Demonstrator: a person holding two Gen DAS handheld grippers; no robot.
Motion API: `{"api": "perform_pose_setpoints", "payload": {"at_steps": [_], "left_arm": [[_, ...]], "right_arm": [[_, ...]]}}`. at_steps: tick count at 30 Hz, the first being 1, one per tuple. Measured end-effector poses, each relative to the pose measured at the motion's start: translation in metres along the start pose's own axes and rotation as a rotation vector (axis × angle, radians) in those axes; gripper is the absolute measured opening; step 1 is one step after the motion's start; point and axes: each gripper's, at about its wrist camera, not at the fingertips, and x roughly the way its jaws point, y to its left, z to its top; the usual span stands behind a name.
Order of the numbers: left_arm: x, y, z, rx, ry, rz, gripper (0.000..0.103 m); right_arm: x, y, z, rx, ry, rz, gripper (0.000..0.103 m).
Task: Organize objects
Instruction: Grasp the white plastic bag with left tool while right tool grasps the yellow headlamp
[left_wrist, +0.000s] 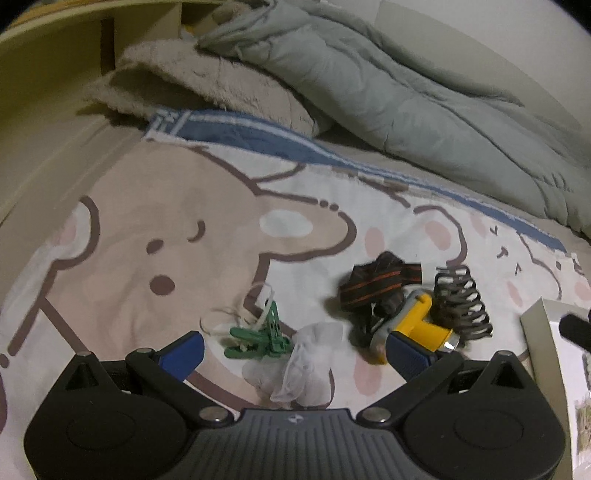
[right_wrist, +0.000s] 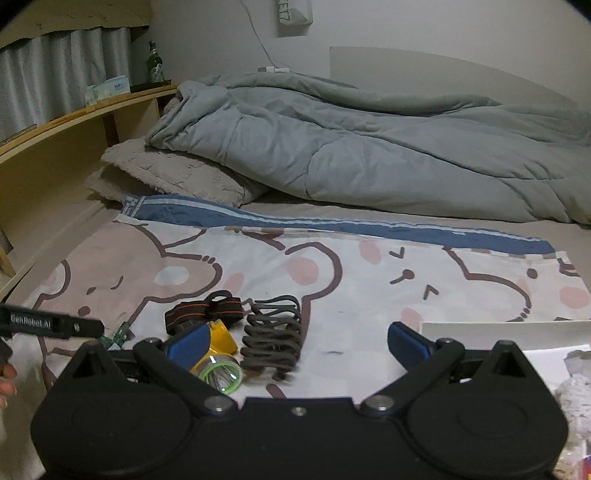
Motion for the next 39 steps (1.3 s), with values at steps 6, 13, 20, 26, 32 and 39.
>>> {"api": "perform_pose_setpoints", "payload": {"at_steps": [6,13,20,26,32,39], "left_arm": [[0.009,0.0,-0.003,0.057,0.036,0.004,0.1],[0.023,0.007,-0.003,0.019,0.108,-0.051,0.079],[0.04,0.012,-0.008,-0.024,0.186,-0.093,0.069],[0.05,0.014,-0.01,-0.045,0.208,-0.115,0.067],[0.057,0.015,-0.012,-0.041,0.23,-0.105,0.05],[0.053,0.015,-0.013,-0.016,0.239,-0.141,0.03]], "right_arm": [[0.017,0.003,-0.008,0.028,-0.028,-0.003,0.103],[0.039,0.022,-0.012,-0.102,0.024,0.059,0.093],[0.063,0.063,-0.015,-0.293,0.118,0.203,0.08],[0.088,0.087,-0.02,-0.416,0.194,0.213,0.068],[0.108,0.092,-0.027,-0.506,0.256,0.189,0.05],[0.094,0.09,-0.031,-0.521,0.26,0.182,0.05]]}}
